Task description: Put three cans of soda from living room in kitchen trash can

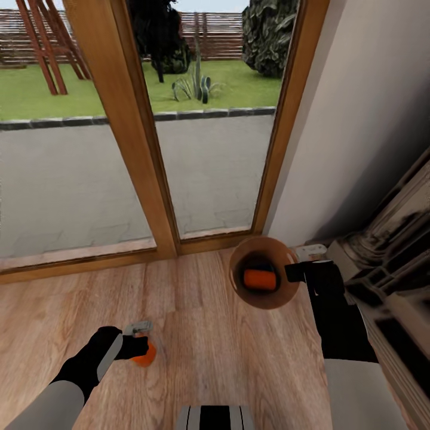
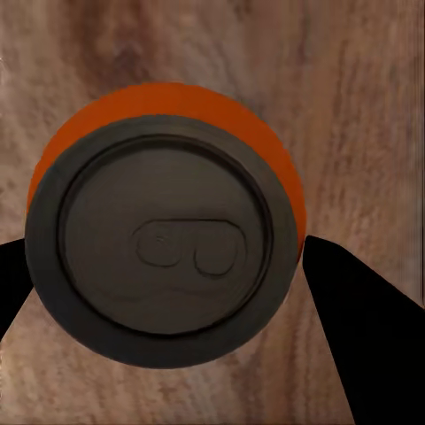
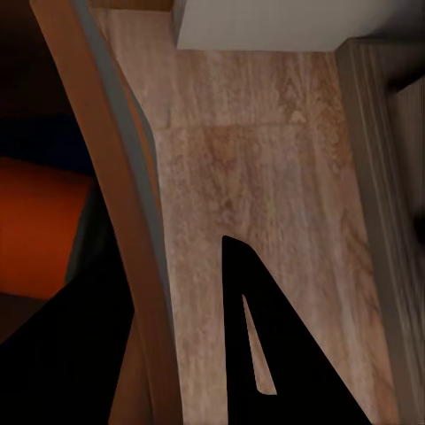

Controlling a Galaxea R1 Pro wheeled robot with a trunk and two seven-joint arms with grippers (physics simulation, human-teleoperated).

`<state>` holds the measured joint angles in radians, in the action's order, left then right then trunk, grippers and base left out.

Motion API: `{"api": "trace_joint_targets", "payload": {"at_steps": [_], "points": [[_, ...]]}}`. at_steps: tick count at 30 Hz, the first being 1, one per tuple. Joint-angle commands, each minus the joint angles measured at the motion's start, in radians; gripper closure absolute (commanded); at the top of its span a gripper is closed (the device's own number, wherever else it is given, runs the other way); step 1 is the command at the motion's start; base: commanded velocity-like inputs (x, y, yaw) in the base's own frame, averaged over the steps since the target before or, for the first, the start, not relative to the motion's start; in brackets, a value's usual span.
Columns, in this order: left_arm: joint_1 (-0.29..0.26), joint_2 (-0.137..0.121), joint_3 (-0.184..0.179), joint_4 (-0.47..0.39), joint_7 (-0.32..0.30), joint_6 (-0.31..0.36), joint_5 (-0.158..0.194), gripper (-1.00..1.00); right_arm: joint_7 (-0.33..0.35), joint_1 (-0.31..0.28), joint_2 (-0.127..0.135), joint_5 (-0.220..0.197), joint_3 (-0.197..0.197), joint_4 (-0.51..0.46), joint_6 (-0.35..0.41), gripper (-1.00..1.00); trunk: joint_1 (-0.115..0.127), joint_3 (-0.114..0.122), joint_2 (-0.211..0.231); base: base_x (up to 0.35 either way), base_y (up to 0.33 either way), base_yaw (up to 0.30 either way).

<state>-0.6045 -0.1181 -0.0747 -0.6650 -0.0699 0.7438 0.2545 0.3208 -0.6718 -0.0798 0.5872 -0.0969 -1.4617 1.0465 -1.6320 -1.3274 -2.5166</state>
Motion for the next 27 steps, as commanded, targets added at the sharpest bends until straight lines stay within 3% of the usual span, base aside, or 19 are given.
{"api": "trace_joint_targets", "payload": {"at_steps": [1, 16, 21, 27], "points": [[0.0, 0.0, 0.0, -0.008, 0.0, 0.005, 0.0, 1.0, 0.0, 0.0, 0.0, -0.007, 0.0, 0.0, 0.001, 1.0, 0.0, 0.004, 0.0, 0.0, 0.0, 0.0], [0.01, -0.002, 0.008, -0.384, -0.005, 0.255, 0.007, 1.0, 0.0, 0.009, -0.002, -0.007, 0.001, 0.021, 0.001, 1.0, 0.007, 0.062, 0.004, 0.0, 0.0, 0.0], [0.022, -0.003, 0.009, -0.524, -0.005, 0.303, 0.009, 1.0, 0.0, 0.016, -0.019, -0.008, 0.002, 0.035, 0.001, 1.0, 0.009, 0.081, 0.005, 0.0, 0.0, 0.0], [0.076, -0.011, 0.005, -0.68, -0.007, 0.303, 0.077, 1.0, 0.0, 0.035, -0.036, -0.009, 0.001, 0.042, 0.001, 1.0, 0.012, 0.105, 0.006, 0.0, 0.0, 0.0]]}}
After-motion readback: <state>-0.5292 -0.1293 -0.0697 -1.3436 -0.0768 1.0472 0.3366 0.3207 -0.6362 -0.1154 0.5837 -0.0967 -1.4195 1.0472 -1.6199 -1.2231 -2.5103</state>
